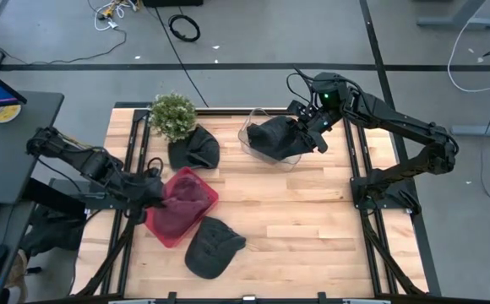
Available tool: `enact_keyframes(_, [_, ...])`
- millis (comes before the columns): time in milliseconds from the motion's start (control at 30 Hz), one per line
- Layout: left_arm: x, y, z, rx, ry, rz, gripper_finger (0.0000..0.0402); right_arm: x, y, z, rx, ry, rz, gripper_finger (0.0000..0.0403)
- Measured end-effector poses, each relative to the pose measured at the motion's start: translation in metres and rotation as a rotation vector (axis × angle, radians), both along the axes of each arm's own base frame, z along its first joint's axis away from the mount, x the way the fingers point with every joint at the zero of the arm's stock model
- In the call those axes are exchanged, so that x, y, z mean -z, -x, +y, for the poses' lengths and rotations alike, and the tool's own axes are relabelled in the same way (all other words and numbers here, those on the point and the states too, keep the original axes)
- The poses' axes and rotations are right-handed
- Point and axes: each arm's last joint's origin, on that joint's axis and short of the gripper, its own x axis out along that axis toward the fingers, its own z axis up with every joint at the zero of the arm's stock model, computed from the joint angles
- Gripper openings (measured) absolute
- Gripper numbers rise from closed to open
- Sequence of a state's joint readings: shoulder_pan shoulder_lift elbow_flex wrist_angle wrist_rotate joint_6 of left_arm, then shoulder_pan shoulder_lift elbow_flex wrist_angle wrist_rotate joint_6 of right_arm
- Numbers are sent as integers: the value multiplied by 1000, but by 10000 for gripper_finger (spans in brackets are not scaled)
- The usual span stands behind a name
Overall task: Pick & Place hat
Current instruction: Put the red cap into the red bin
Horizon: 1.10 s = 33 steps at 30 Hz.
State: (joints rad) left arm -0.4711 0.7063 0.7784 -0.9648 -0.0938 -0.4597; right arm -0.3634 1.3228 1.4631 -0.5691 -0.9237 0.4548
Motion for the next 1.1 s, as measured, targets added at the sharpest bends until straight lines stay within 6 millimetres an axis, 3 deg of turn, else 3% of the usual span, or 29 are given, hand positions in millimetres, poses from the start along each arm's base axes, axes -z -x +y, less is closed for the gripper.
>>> enact_keyframes(533, [4,-4,4,42,-89,28,4,0,0,0,-7,21,-15,245])
enact_keyframes(1100, [34,-48,16,101,-333,233,4,0,0,0,-8,26,-21,245])
